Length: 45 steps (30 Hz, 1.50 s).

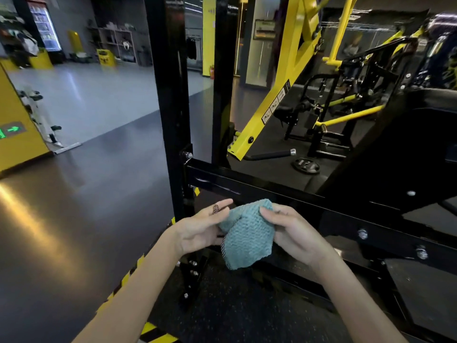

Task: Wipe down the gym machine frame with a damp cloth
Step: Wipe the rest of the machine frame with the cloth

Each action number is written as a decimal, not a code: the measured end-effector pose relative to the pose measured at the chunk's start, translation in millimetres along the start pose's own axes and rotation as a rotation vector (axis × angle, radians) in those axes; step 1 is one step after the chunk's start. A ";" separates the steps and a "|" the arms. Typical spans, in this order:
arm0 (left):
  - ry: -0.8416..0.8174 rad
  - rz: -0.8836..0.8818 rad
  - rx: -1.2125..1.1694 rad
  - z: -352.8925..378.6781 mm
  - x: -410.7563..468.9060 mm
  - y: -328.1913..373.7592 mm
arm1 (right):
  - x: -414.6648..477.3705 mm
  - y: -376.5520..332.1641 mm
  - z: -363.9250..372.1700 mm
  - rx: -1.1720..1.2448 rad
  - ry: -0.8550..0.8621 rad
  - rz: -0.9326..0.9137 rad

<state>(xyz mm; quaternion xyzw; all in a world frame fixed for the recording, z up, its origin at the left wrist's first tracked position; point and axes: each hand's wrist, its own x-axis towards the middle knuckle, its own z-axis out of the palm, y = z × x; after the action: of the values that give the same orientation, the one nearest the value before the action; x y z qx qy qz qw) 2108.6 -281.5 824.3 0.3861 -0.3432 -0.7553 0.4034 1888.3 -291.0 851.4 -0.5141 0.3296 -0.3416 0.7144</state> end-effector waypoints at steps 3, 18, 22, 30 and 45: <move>0.047 0.056 -0.133 -6.3 4.8 -0.9 | 11.1 2.0 13.5 -0.017 0.070 -0.021; 0.267 0.327 0.787 -25.4 47.9 12.7 | 69.5 1.8 -15.7 -0.267 0.141 -0.044; 0.422 0.410 1.160 -34.5 71.1 9.7 | 86.3 2.5 -25.6 -0.748 0.215 -0.052; 0.395 0.292 0.921 -54.0 76.1 16.5 | 112.1 13.2 -36.0 -0.977 0.192 -0.060; 0.435 0.479 1.160 -126.0 81.0 33.3 | 150.6 39.0 24.8 -0.072 0.322 0.208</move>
<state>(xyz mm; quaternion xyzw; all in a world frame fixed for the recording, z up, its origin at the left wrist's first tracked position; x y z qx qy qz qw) 2198.0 -393.0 768.4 0.5975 -0.6811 -0.2423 0.3470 1997.3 -393.7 802.3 -0.4409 0.5031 -0.3319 0.6651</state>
